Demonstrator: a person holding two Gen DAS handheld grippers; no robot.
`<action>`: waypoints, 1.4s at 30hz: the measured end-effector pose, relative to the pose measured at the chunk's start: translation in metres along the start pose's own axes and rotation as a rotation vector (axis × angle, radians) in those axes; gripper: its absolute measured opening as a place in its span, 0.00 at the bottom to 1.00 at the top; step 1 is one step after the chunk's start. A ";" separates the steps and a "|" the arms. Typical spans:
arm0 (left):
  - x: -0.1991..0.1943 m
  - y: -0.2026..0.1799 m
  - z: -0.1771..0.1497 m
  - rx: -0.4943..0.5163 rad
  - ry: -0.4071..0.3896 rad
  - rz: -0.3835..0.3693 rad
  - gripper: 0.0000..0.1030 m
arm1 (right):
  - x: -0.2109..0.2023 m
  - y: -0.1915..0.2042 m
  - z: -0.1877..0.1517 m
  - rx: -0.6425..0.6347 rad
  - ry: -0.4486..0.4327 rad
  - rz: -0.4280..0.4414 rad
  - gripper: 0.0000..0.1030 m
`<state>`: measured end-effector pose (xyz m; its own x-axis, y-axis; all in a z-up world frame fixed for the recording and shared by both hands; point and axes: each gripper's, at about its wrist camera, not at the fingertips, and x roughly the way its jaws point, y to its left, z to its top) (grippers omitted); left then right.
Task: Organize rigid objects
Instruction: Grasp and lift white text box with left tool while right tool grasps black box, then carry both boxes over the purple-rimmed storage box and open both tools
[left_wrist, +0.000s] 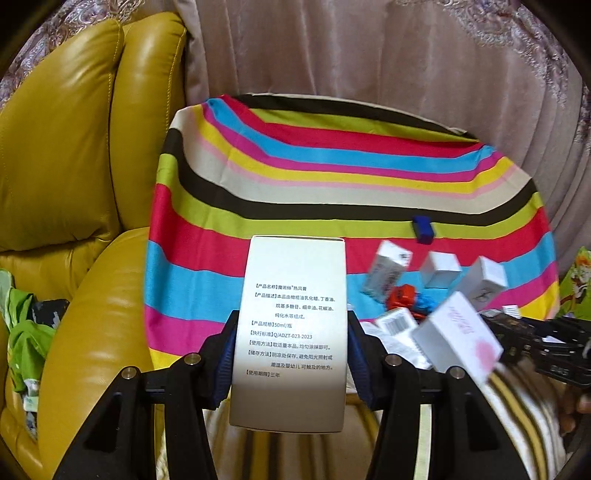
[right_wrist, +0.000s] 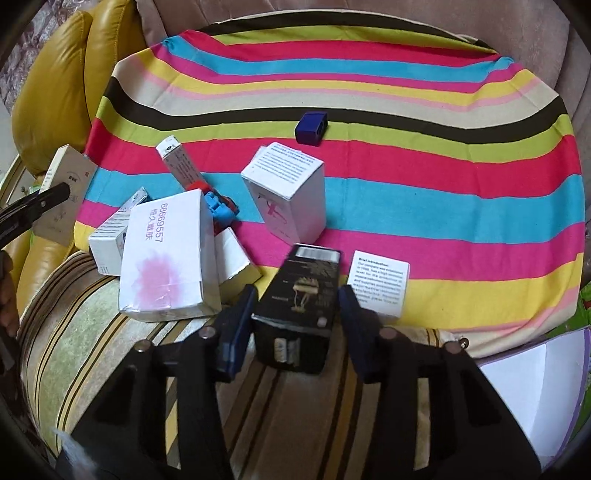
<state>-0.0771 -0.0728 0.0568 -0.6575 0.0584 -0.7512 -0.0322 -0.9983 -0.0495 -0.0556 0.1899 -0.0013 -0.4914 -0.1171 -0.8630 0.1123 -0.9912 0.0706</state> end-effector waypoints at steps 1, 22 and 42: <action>-0.004 -0.004 -0.001 -0.001 -0.004 -0.012 0.52 | -0.002 0.001 0.000 -0.005 -0.010 -0.006 0.42; -0.029 -0.114 -0.013 0.127 0.006 -0.199 0.52 | -0.073 -0.038 -0.015 0.108 -0.217 -0.004 0.42; -0.034 -0.250 -0.027 0.387 0.041 -0.370 0.52 | -0.113 -0.137 -0.070 0.323 -0.246 -0.105 0.42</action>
<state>-0.0265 0.1752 0.0765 -0.5198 0.3999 -0.7549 -0.5367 -0.8403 -0.0756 0.0455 0.3430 0.0518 -0.6815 0.0129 -0.7317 -0.2065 -0.9626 0.1753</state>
